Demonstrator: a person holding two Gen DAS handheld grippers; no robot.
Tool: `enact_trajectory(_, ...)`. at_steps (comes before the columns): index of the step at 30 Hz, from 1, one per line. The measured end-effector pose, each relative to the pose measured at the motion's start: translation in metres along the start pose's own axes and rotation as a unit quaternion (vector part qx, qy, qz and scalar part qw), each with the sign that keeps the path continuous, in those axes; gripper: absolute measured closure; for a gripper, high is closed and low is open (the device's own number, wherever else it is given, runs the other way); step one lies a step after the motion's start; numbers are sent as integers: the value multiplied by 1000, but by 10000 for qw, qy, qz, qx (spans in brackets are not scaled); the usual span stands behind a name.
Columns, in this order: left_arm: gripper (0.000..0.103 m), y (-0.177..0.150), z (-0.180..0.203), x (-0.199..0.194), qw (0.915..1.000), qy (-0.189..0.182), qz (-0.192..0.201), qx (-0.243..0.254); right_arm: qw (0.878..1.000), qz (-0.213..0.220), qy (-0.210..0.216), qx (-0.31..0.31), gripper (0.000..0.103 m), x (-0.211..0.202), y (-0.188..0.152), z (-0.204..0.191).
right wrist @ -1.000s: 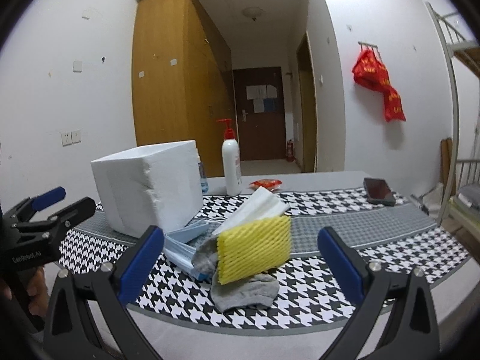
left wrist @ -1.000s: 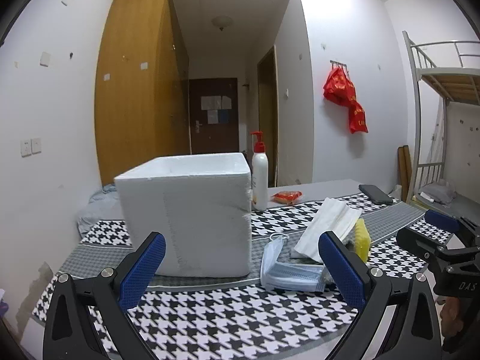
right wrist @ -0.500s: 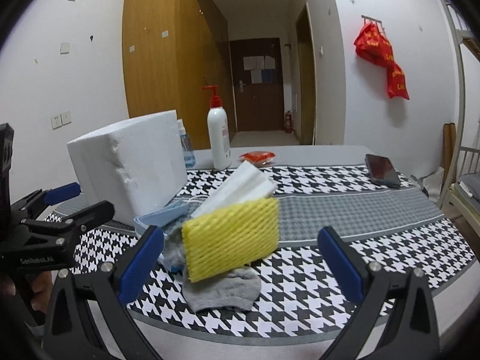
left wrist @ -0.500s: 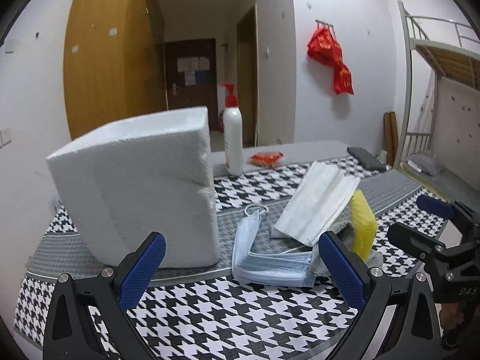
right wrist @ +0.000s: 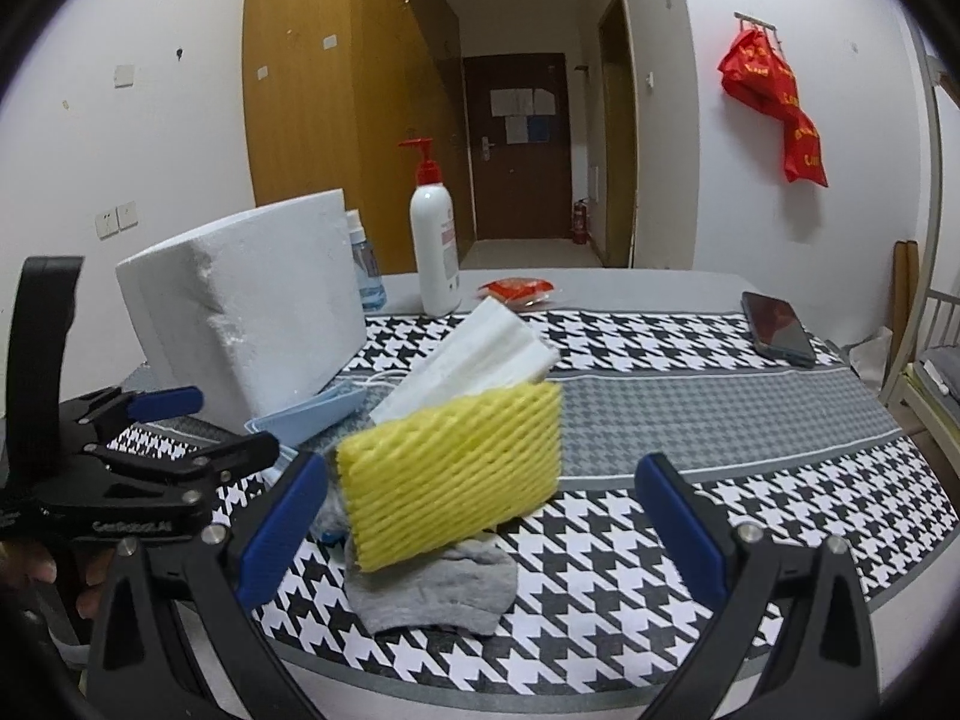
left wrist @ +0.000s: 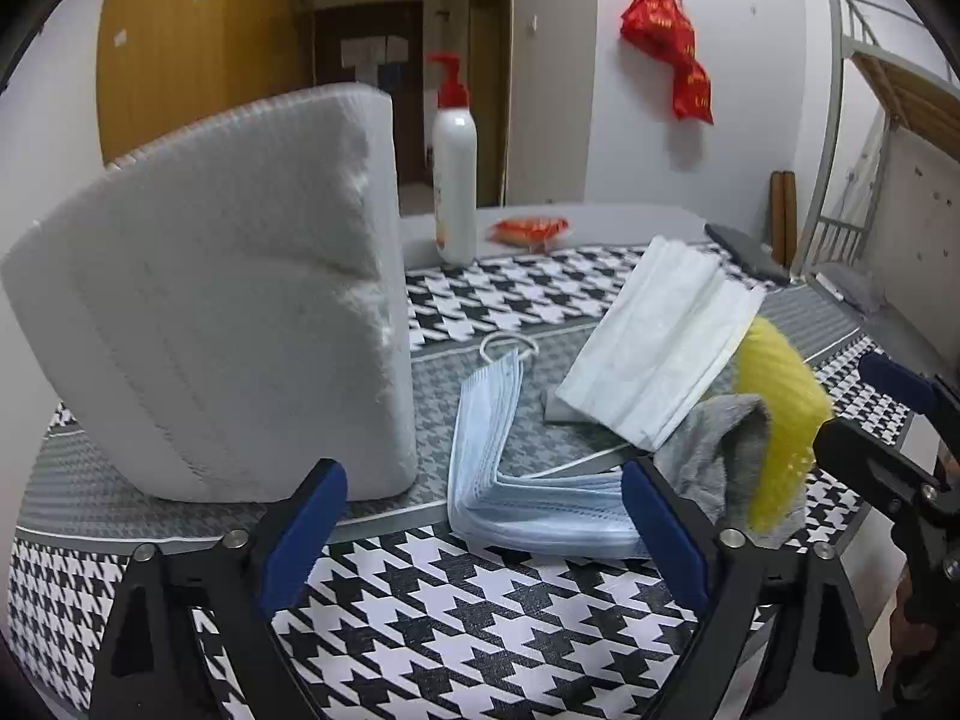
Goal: Organize soft objects
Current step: 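Move the left gripper toward the blue mask while the right gripper approaches the yellow net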
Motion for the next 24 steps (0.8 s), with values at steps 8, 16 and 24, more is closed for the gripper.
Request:
enact_trajectory(8,37,-3,6,20,9993,-130,-343,58,9999,-130,70,39,0,12,3,2)
enact_trajectory(16,67,-3,10,25,9981,-393,-477,53,9995,-263,92,115,0,23,2,0)
enact_trajectory(24,74,-4,17,17,9973,-608,-387,157,9988,-434,48,231,10,32,0,-1)
Point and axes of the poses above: each gripper's, at about its wrist camera, not at the fingertips, and x roughly the way its jaws point, z to its right, y to its top, the point moved 8 cm from there along x, roughly the way its jaws point, and after that the axes turned 10 degrees about y, right-handed, at the moved point
